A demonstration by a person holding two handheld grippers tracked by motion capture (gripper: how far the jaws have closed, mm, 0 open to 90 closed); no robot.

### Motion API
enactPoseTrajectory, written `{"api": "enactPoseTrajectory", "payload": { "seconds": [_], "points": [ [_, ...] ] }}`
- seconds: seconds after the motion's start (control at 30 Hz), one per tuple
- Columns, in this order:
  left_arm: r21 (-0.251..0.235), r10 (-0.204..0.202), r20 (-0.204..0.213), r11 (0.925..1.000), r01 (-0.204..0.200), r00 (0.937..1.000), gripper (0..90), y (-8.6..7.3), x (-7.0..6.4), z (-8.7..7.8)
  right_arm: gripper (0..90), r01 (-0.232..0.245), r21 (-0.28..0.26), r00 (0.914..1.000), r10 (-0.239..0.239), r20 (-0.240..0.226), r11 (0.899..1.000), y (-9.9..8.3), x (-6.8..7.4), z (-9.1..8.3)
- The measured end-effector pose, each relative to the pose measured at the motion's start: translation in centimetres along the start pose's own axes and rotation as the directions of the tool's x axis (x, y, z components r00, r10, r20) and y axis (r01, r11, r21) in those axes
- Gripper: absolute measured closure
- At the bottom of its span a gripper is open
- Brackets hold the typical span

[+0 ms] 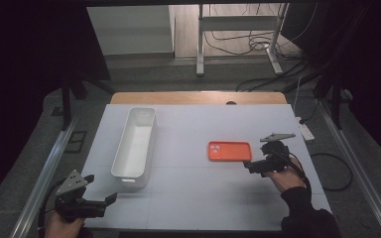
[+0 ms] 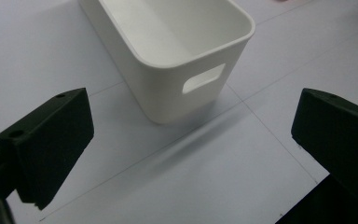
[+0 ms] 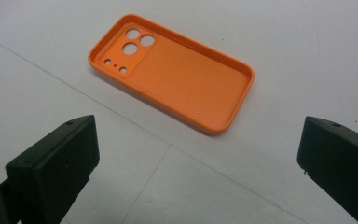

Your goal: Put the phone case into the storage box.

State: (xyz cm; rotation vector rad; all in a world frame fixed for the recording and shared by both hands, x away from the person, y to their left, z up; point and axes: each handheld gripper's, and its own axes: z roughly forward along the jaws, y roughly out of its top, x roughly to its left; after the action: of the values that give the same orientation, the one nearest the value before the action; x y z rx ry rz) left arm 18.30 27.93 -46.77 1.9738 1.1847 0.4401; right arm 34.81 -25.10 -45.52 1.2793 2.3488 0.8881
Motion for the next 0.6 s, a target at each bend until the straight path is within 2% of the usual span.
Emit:
{"api": "enactPoseTrajectory", "payload": {
  "seconds": [0.6],
  "points": [
    [0.001, 0.003, 0.001, 1.0000, -0.003, 1.0000, 0.0, 0.0, 0.0, 0.0, 0.0, 0.005, 0.028, 1.0000, -0.005, -0.001, 1.000, 1.4, -0.2, 1.8]
  ]
}}
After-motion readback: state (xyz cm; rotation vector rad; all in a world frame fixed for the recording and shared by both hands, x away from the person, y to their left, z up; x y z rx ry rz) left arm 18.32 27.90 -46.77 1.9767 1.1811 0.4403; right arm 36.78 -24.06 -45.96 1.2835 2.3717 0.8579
